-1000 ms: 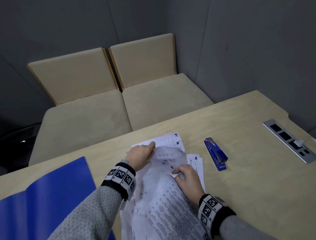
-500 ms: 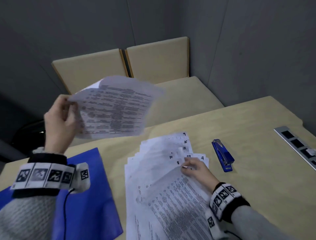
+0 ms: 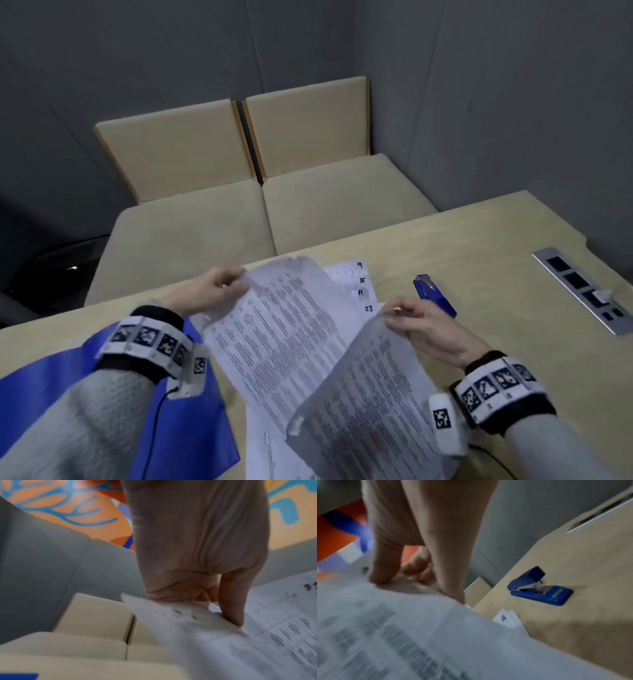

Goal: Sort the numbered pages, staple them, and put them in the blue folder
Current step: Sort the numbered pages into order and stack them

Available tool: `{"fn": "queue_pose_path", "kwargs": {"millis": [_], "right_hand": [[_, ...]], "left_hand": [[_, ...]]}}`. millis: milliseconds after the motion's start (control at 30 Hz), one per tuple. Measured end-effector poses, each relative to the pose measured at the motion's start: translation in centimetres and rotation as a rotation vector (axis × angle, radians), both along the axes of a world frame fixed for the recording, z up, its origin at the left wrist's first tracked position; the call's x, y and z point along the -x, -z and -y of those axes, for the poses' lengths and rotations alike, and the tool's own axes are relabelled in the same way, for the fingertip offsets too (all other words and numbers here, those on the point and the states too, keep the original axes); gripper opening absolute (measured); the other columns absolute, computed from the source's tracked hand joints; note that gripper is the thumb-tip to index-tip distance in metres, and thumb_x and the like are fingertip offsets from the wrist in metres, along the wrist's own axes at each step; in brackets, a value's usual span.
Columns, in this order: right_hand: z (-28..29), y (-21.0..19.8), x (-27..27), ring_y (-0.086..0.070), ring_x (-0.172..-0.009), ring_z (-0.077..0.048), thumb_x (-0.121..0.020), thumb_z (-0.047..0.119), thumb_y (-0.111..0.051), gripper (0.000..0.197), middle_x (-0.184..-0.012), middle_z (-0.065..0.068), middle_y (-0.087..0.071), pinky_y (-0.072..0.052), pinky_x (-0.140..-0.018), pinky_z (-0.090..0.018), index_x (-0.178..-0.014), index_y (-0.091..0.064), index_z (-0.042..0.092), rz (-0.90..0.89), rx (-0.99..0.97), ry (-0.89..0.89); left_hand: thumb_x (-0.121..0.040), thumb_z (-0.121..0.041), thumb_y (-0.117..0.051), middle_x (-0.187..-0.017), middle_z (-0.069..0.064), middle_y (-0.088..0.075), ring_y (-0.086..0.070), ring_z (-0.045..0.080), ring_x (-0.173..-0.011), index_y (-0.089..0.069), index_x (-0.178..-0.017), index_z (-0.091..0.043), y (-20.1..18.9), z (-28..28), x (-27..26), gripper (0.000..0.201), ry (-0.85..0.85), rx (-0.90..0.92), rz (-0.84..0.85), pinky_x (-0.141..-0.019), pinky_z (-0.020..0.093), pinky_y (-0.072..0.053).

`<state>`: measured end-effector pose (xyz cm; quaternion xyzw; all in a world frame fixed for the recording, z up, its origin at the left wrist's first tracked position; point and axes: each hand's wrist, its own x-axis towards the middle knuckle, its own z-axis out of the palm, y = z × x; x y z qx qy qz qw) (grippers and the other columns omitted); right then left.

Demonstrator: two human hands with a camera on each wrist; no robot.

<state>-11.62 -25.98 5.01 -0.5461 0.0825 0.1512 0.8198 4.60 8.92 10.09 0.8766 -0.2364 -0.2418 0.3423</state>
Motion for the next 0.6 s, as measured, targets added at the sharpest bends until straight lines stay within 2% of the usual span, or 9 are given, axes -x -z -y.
{"fn": "queue_pose_path", "kwargs": {"millis": [33,100,167,233,333,433,500,567,600], "right_hand": [[-1.0,0.3,0.0,-0.063,-0.081,-0.011,-0.058,0.026,-0.087,0.032,-0.085,-0.001,-0.068,-0.051,-0.072,-0.017,-0.082,-0.070,0.012,-0.012,0.044,0.042],[-3.0,1.3,0.1,-0.062,-0.092,-0.015,-0.070,0.017,-0.079,0.015,-0.100,0.000,-0.065,-0.050,-0.079,-0.021,-0.080,-0.068,0.012,-0.030,0.152,0.142],[-4.3,2.4,0.2,-0.056,-0.111,-0.009,-0.075,0.017,-0.077,0.011,-0.122,0.010,-0.055,-0.047,-0.088,-0.021,-0.077,-0.068,0.012,-0.027,0.274,0.176],[-5.0,3.5,0.3,-0.047,-0.119,0.001,-0.077,0.019,-0.076,0.011,-0.130,0.020,-0.047,-0.041,-0.089,-0.018,-0.074,-0.066,0.014,-0.017,0.318,0.118],[-5.8,4.6,0.0,-0.045,-0.116,0.008,-0.076,0.028,-0.076,0.014,-0.120,0.020,-0.052,-0.031,-0.091,-0.018,-0.072,-0.065,0.019,-0.008,0.474,0.053],[-6.5,5.7,-0.3,-0.060,-0.101,-0.011,-0.080,0.022,-0.073,0.010,-0.099,0.001,-0.062,-0.040,-0.086,-0.018,-0.076,-0.065,0.018,0.005,0.594,0.128],[-6.6,6.3,-0.3,-0.063,-0.094,-0.013,-0.083,0.017,-0.069,0.007,-0.092,0.001,-0.068,-0.046,-0.083,-0.024,-0.077,-0.065,0.016,-0.019,0.625,0.206],[-6.4,6.6,-0.2,-0.063,-0.093,-0.013,-0.083,0.015,-0.067,0.006,-0.090,0.003,-0.069,-0.049,-0.084,-0.029,-0.077,-0.066,0.017,-0.053,0.657,0.232],[-6.4,6.6,0.0,-0.063,-0.093,-0.014,-0.083,0.013,-0.066,0.006,-0.090,0.004,-0.069,-0.049,-0.083,-0.030,-0.078,-0.066,0.017,-0.063,0.671,0.225]], "left_hand": [[-0.095,-0.015,-0.052,-0.059,-0.011,-0.056,-0.050,0.003,-0.056,-0.059,-0.073,-0.022,1.0,1.2,0.6,0.024,0.053,-0.036,-0.027,-0.059,0.029,-0.042],[-0.096,-0.014,-0.048,-0.057,-0.010,-0.049,-0.046,0.009,-0.053,-0.052,-0.067,-0.025,3.0,3.2,2.0,0.031,0.111,-0.079,-0.100,-0.057,0.028,-0.039],[-0.096,-0.019,-0.046,-0.062,-0.003,-0.048,-0.046,0.014,-0.053,-0.055,-0.073,-0.024,4.8,4.5,3.1,0.025,0.131,-0.107,-0.172,-0.055,0.028,-0.040],[-0.097,-0.020,-0.045,-0.062,-0.008,-0.046,-0.044,0.006,-0.050,-0.056,-0.084,-0.014,6.3,5.5,3.8,0.018,0.103,-0.137,-0.214,-0.051,0.022,-0.039],[-0.095,-0.018,-0.042,-0.060,-0.009,-0.043,-0.039,0.002,-0.044,-0.047,-0.073,-0.018,7.5,6.8,4.5,0.022,0.132,-0.173,-0.205,-0.050,0.022,-0.035],[-0.093,-0.025,-0.045,-0.058,-0.008,-0.045,-0.041,0.004,-0.045,-0.043,-0.066,-0.023,8.3,7.4,3.9,0.027,0.173,-0.215,-0.251,-0.054,0.025,-0.036],[-0.093,-0.040,-0.047,-0.068,-0.008,-0.058,-0.054,0.007,-0.060,-0.055,-0.069,-0.025,8.8,8.1,3.2,0.029,0.151,-0.254,-0.076,-0.061,0.026,-0.041],[-0.092,-0.050,-0.040,-0.092,-0.005,-0.062,-0.057,0.014,-0.087,-0.063,-0.090,-0.025,9.3,9.1,2.3,0.034,0.028,-0.246,0.266,-0.074,0.030,-0.045],[-0.090,-0.054,-0.032,-0.104,-0.004,-0.058,-0.052,0.017,-0.098,-0.060,-0.103,-0.024,9.6,9.8,2.1,0.043,-0.002,-0.235,0.355,-0.081,0.033,-0.042]]}}
